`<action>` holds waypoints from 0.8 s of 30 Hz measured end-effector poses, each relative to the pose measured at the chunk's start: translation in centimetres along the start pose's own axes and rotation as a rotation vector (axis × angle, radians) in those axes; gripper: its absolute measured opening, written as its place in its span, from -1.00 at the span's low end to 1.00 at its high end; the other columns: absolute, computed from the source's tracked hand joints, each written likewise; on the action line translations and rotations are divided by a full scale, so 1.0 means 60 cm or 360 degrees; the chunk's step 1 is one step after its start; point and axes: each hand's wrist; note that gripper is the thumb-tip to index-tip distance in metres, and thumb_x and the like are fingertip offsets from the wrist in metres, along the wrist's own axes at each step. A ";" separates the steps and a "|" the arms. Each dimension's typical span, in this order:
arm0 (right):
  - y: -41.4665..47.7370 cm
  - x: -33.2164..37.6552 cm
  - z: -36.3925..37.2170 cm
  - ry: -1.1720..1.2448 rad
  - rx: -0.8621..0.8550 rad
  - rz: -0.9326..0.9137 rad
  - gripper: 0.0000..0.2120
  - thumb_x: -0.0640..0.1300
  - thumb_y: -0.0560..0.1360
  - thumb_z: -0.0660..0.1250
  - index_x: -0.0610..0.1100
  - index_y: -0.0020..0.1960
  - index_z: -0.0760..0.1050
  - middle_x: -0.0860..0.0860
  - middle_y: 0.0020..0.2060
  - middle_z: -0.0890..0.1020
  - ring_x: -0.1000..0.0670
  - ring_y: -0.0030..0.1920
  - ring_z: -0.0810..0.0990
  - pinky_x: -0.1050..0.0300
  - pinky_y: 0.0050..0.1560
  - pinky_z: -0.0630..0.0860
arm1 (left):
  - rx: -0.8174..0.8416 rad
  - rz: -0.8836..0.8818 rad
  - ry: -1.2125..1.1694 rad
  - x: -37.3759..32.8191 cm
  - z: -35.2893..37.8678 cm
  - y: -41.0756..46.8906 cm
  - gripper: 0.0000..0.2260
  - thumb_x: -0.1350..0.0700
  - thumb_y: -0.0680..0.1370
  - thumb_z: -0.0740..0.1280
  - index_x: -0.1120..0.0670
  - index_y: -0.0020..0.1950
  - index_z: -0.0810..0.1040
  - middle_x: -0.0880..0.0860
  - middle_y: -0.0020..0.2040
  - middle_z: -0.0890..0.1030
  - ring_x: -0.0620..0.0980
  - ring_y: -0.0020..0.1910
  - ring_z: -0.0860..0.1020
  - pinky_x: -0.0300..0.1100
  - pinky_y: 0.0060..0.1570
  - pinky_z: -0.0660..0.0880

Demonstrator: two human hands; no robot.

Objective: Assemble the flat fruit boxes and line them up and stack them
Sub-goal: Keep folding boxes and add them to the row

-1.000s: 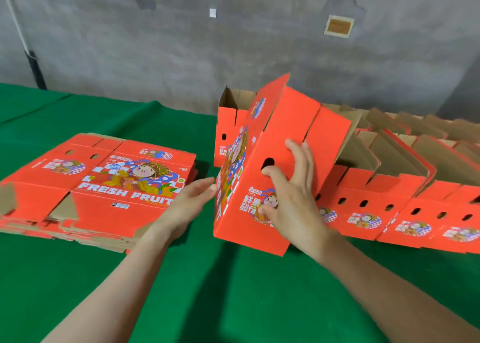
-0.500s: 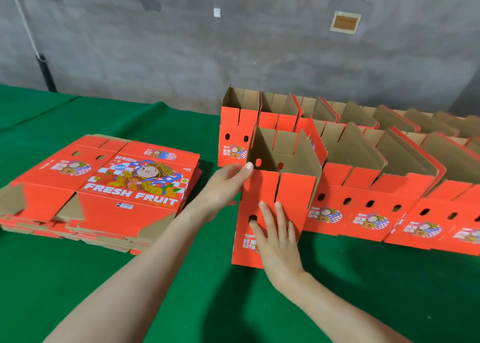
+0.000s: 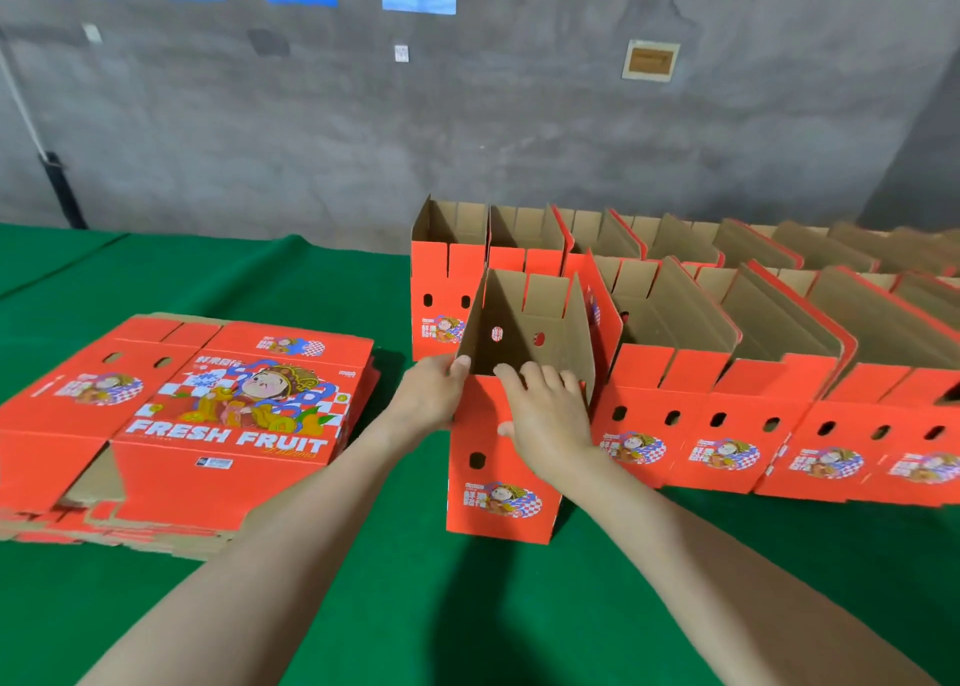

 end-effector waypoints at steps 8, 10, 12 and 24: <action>0.052 -0.066 0.013 -0.0105 0.0034 0.0183 -0.54 -0.15 0.51 0.31 -0.08 0.36 0.26 -0.10 0.15 0.50 -0.16 0.20 0.43 -0.02 0.14 0.28 | 0.0151 -0.0003 -0.0205 -0.012 0.051 0.079 -0.73 0.06 0.67 0.06 0.15 0.01 0.50 0.17 -0.05 0.56 0.21 0.04 0.59 0.13 0.14 0.51; 0.054 -0.089 0.019 -0.0130 0.0000 0.0212 -0.56 -0.17 0.48 0.35 -0.10 0.33 0.34 -0.12 0.08 0.54 -0.17 0.14 0.48 -0.01 0.10 0.33 | 0.0161 0.0016 -0.0220 -0.017 0.069 0.105 -0.74 0.08 0.68 0.06 0.12 -0.07 0.47 0.24 -0.02 0.58 0.23 0.07 0.58 0.14 0.15 0.50; 0.059 -0.105 0.023 -0.0123 -0.0078 0.0248 -0.57 -0.15 0.42 0.45 -0.12 0.25 0.44 -0.13 -0.02 0.59 -0.19 0.04 0.53 -0.01 0.05 0.41 | 0.0175 0.0025 -0.0197 -0.021 0.083 0.130 -0.70 0.07 0.68 0.06 0.24 0.09 0.49 0.33 0.14 0.56 0.26 0.18 0.54 0.11 0.21 0.47; 0.141 -0.052 0.039 0.0142 0.0030 -0.0083 -0.42 0.06 0.58 0.18 0.00 0.54 0.07 -0.03 0.55 -0.18 -0.07 0.54 -0.24 -0.03 0.49 -0.28 | 0.0301 -0.0031 -0.0141 0.086 0.021 0.126 -0.62 0.01 0.67 0.08 0.14 0.43 0.37 0.03 0.35 0.46 -0.04 0.35 0.41 -0.26 0.21 0.37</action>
Point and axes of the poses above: each hand's wrist, its own y-axis towards the middle knuckle, its own z-axis out of the palm, x = y × z
